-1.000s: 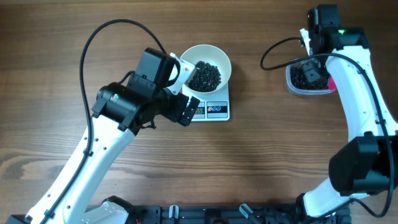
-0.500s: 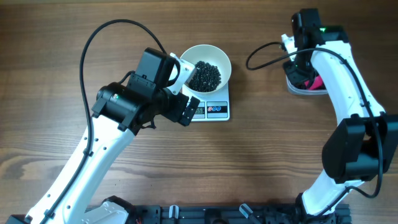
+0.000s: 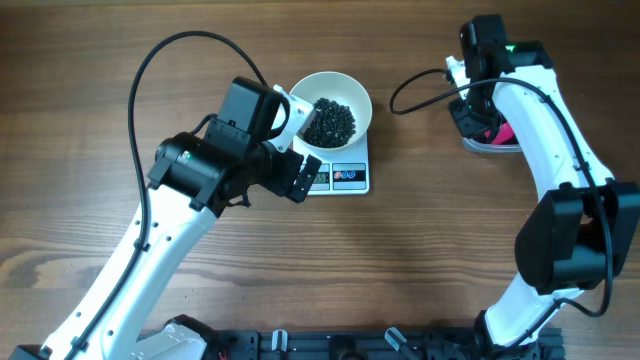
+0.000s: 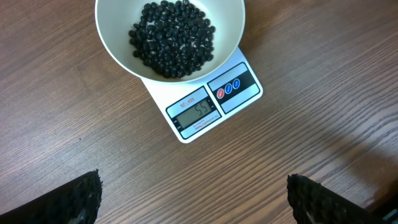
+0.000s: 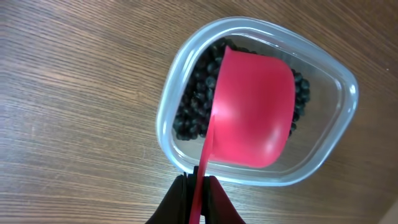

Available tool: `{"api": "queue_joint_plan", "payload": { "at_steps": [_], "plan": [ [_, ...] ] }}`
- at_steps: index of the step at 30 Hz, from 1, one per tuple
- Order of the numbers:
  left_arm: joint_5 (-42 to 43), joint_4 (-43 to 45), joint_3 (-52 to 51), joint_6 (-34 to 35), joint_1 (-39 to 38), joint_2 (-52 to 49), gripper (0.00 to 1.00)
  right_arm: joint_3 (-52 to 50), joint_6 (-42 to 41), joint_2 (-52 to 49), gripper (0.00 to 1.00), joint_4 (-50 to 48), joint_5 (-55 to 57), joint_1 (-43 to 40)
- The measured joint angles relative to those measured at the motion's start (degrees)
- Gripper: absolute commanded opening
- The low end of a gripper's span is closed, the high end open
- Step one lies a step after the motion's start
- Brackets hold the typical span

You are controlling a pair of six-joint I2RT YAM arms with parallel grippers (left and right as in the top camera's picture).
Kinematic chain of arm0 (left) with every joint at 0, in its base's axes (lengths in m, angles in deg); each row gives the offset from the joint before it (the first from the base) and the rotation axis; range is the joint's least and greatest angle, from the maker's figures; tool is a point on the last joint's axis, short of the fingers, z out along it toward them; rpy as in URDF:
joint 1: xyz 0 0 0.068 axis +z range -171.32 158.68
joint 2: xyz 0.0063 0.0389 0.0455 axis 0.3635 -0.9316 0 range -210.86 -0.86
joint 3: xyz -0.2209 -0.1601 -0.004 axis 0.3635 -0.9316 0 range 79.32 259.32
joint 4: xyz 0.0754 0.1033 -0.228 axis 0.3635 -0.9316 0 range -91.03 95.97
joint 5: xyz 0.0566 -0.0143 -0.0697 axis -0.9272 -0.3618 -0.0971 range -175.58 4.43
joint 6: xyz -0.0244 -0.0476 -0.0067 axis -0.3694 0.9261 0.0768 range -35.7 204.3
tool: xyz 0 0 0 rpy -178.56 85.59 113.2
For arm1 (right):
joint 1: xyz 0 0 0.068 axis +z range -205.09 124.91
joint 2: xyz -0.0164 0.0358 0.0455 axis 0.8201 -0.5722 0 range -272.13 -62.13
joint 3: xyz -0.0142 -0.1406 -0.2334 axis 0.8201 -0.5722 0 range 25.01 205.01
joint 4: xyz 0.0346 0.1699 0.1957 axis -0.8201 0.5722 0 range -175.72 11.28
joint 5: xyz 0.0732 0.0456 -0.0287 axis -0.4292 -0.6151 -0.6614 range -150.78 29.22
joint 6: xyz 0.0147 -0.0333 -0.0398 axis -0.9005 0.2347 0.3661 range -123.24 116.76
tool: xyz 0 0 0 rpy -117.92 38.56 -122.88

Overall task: Scoop item into bowl and weigh 150g on scale
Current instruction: 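Dip the pink scoop into the black beans with the right gripper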

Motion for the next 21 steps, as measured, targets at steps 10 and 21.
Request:
{"api": "queue_joint_plan", "payload": {
  "at_steps": [10, 21],
  "plan": [
    [0.00, 0.00, 0.00, 0.00, 0.00, 0.00, 1.00, 0.00, 2.97, -0.09, 0.04, 0.09, -11.47, -4.39],
    [0.00, 0.00, 0.00, 0.00, 0.00, 0.00, 1.00, 0.13, 6.88, -0.09, 0.04, 1.66, -25.40, -12.90]
  ]
}}
